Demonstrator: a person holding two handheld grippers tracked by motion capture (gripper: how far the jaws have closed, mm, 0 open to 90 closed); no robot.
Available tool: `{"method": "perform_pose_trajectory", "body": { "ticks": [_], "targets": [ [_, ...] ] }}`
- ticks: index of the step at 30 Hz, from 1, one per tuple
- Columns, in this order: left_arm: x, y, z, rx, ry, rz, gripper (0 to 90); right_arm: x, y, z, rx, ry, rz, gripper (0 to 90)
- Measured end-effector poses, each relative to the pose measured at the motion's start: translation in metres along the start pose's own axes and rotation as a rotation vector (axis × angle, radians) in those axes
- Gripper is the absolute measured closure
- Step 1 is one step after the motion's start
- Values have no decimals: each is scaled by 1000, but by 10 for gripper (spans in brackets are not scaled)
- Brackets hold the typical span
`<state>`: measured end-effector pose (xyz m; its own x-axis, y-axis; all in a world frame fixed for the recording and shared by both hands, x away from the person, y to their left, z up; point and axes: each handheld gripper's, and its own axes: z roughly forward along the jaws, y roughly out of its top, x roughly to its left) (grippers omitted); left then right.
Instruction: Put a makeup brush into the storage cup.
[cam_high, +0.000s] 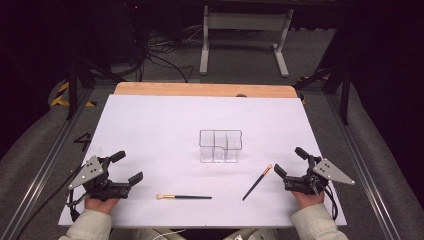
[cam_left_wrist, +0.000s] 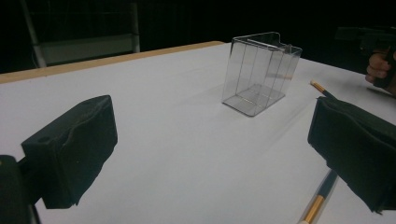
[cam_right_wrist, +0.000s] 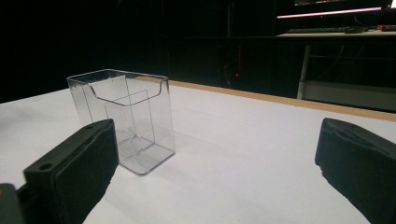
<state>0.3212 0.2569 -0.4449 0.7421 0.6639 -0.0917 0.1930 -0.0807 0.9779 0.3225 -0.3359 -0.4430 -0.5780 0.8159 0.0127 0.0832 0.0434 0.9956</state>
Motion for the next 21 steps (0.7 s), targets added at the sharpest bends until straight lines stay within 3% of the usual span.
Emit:
{"method": "perform_pose_trajectory", "body": {
  "ticks": [14,17,21],
  "targets": [
    [1,2,3,-7,6,-12,21,2,6,1,-39,30,14,0],
    [1,2,3,-8,7,-18,21,9,13,8,-25,60,22,0],
    [1,2,3,-7,5,-13,20,25,24,20,6,108,-20,0]
  ]
}}
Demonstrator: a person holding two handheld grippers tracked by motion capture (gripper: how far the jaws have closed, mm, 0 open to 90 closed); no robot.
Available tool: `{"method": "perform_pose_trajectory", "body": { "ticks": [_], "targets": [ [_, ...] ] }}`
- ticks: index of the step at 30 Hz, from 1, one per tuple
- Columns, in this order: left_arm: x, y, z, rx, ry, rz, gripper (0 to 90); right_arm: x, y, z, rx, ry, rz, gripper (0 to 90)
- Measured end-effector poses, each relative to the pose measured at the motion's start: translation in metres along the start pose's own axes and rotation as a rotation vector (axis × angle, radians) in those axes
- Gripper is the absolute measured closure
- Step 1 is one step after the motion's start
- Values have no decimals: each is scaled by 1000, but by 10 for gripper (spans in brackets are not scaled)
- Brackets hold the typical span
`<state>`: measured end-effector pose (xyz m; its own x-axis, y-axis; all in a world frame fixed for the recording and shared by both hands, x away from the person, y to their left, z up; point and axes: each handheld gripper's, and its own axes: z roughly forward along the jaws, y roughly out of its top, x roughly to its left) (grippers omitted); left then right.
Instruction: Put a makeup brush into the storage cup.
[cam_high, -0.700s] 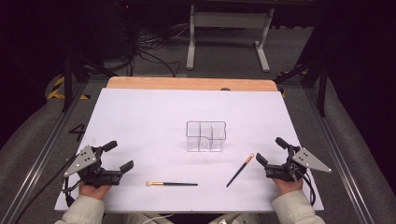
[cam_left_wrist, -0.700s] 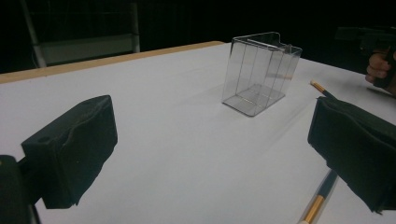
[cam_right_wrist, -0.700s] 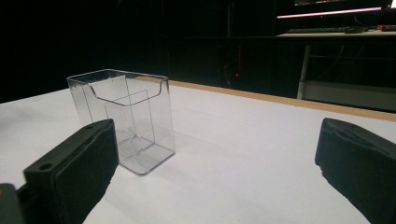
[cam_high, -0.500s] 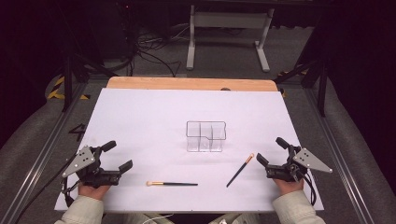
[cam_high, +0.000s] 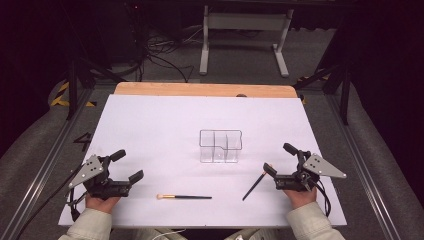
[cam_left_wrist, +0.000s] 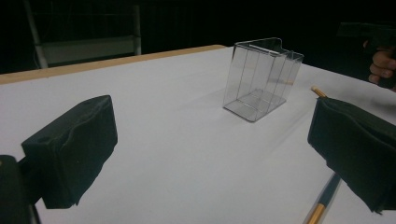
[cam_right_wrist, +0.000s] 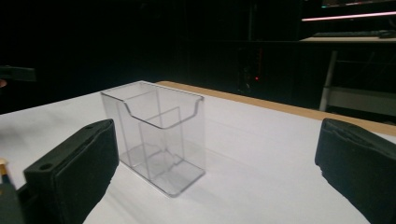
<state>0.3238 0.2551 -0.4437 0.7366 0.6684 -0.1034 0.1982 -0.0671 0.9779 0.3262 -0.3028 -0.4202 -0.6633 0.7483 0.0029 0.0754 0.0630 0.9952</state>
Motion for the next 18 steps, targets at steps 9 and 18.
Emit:
{"method": "perform_pose_trajectory", "body": {
  "ticks": [9,18],
  "targets": [
    [0,0,0,9,-3,5,16,19,14,19,21,64,-20,0],
    [-1,-1,0,9,-4,3,16,37,24,36,5,134,-26,0]
  ]
}}
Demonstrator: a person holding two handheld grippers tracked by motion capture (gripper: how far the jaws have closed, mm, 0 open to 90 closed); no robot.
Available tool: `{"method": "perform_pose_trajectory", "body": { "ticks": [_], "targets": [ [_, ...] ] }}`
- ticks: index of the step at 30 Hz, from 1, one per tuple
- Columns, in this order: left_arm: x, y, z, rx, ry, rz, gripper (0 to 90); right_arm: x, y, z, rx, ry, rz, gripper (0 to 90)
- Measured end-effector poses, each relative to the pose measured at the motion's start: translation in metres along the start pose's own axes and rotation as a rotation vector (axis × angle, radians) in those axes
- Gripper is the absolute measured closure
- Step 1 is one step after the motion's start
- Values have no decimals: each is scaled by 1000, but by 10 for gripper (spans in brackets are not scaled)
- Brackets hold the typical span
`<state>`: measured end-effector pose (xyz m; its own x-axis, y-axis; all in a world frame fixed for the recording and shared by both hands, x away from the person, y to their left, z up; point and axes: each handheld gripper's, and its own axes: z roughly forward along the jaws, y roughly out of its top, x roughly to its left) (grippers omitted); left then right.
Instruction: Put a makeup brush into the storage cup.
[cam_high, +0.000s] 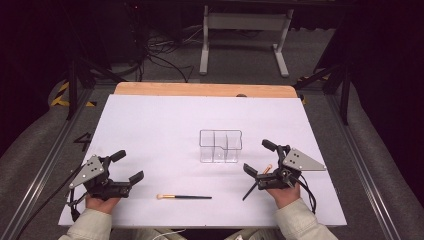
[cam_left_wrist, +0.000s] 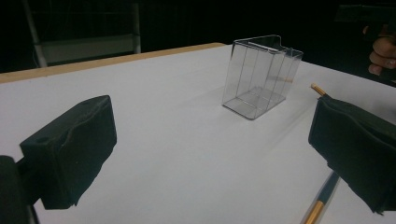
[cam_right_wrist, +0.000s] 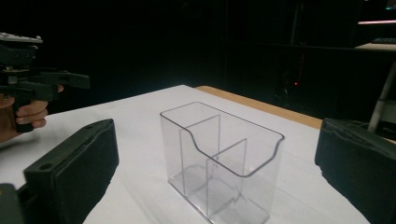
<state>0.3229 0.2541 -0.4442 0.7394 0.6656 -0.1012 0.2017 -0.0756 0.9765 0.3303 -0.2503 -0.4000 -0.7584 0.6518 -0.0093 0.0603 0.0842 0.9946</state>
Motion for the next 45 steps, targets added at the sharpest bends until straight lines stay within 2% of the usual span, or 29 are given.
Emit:
{"method": "perform_pose_trajectory", "body": {
  "ticks": [5,7,8,9,10,12,15,23,24,25,28,33,45],
  "targets": [
    [0,0,0,2,0,7,16,6,5,5,14,38,7,0],
    [0,0,0,5,-3,-2,16,8,10,6,74,63,11,6],
    [0,0,1,8,-3,0,16,8,10,6,74,63,11,6],
    [0,0,1,8,-3,1,16,10,15,9,113,81,-4,21],
    [-1,0,1,8,-4,-1,16,10,15,9,113,81,-4,21],
    [-1,0,0,11,-2,4,16,13,19,11,156,119,-2,54],
    [-1,0,0,15,-3,4,16,18,25,16,190,140,-27,83],
    [-1,-1,1,33,-8,4,16,25,41,32,316,183,-71,124],
    [-1,-1,1,33,-8,4,16,25,41,32,316,183,-71,124],
    [-1,-1,1,37,-5,2,16,27,45,38,364,195,-78,135],
    [0,-2,2,43,1,9,16,28,48,43,399,211,-87,149],
    [-1,-3,3,60,4,1,16,36,54,61,556,256,-136,183],
    [-2,-3,4,71,-14,3,16,39,65,81,717,289,-185,200]
  ]
}}
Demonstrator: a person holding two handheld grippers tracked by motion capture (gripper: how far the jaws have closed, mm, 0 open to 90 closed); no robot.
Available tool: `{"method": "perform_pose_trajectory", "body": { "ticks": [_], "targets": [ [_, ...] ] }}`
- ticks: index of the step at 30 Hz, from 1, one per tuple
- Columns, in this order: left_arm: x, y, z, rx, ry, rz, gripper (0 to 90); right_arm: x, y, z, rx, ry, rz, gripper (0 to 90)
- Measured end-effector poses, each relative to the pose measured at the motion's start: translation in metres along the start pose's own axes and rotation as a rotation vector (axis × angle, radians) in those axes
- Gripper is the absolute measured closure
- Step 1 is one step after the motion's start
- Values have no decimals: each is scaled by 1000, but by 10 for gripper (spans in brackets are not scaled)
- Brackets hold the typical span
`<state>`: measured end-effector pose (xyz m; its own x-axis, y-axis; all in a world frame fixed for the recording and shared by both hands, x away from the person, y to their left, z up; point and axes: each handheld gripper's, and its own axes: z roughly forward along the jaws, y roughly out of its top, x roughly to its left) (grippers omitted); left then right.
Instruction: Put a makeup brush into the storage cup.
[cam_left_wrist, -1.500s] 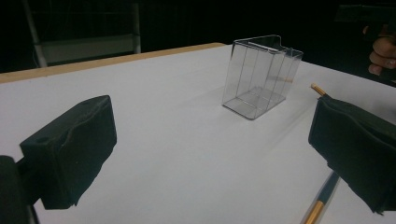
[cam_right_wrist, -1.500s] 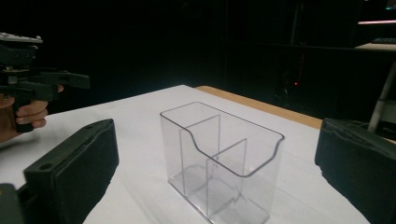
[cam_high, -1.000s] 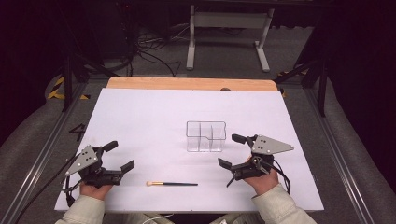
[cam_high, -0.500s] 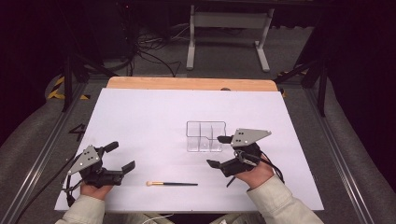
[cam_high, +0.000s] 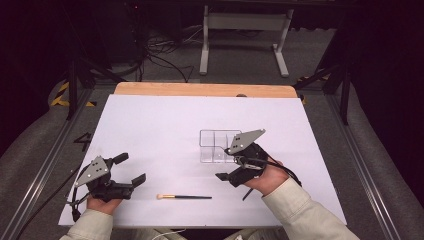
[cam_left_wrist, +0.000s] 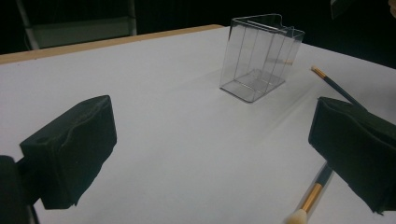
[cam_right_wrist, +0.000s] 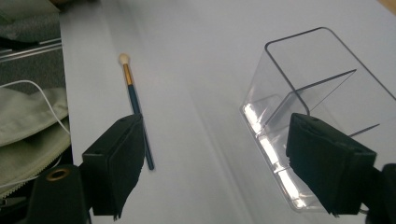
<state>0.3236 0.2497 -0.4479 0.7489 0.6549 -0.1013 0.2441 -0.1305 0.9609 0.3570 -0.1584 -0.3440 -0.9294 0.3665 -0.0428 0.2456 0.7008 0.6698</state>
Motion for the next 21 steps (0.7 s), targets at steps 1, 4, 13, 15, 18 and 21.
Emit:
{"method": "perform_pose_trajectory", "body": {
  "ticks": [1,4,13,15,18,21],
  "targets": [
    [0,0,0,0,2,4,16,0,2,2,18,2,-6,198],
    [-1,0,1,6,-1,7,16,0,6,5,65,7,-18,198],
    [-1,0,1,14,-6,7,16,0,15,15,170,24,-40,192],
    [-1,0,1,19,-8,13,16,0,17,17,190,32,-46,194],
    [-1,-1,1,24,-8,10,16,1,20,21,225,42,-51,194],
    [-3,0,0,24,2,16,16,2,24,25,228,51,-67,188]
  ]
}}
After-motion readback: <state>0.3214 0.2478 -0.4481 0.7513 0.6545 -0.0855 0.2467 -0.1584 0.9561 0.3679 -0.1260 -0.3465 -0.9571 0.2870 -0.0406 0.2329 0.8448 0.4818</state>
